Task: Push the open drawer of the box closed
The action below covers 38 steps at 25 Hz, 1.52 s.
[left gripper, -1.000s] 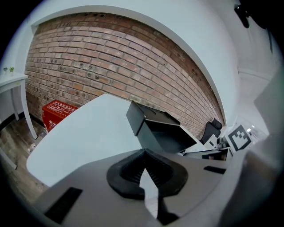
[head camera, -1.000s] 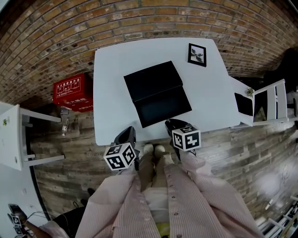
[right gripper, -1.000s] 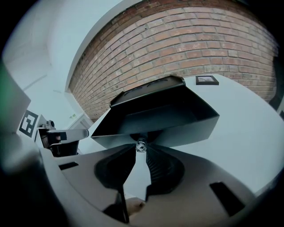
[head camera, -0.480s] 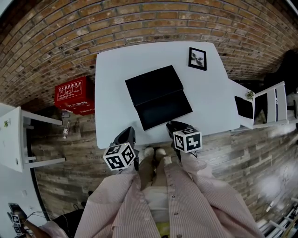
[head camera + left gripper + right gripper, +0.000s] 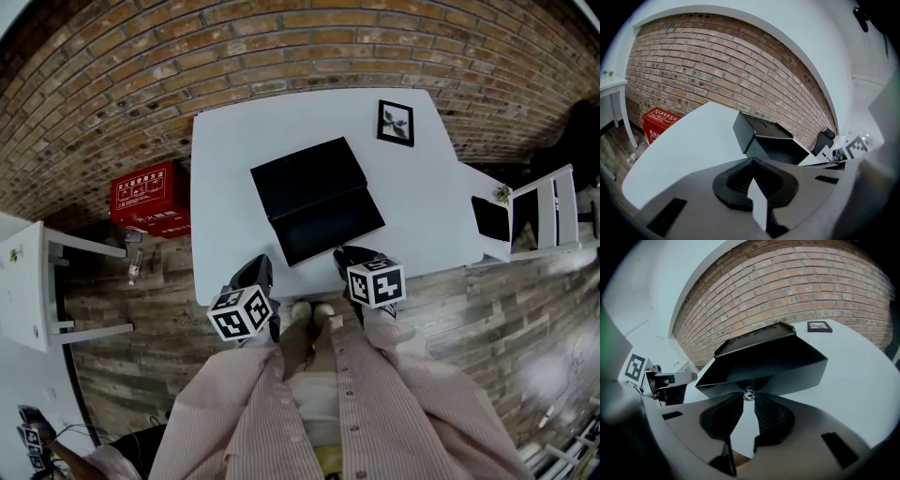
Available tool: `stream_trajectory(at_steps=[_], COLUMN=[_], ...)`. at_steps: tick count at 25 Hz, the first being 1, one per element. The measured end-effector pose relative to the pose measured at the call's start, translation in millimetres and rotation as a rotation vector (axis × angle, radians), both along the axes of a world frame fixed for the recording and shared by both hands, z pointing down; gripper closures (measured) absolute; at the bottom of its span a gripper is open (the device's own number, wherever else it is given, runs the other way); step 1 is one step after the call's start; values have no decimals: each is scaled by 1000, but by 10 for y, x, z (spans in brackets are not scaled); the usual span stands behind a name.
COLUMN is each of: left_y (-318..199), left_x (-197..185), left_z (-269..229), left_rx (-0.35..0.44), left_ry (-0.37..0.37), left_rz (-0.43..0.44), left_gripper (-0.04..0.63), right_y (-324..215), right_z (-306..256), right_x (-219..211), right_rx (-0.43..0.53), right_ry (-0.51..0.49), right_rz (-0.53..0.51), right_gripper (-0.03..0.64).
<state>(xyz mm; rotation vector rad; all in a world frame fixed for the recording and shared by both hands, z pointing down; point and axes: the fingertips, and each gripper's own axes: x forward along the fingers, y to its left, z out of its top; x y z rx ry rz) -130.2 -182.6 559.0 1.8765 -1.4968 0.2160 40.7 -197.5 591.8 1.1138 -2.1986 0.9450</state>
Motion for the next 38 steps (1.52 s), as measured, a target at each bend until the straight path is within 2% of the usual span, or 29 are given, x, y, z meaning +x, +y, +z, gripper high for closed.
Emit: stream_trajectory(at_steps=[38], left_y=[-541], left_x=[-137], left_z=[57], left_rx=[-9], left_ry=[0], left_rz=[2], left_gripper=[600], right_y=[-532], right_z=[28], right_x=[-229], right_rx=[-10], right_ry=[-18], right_rz=[-8], right_gripper=[540])
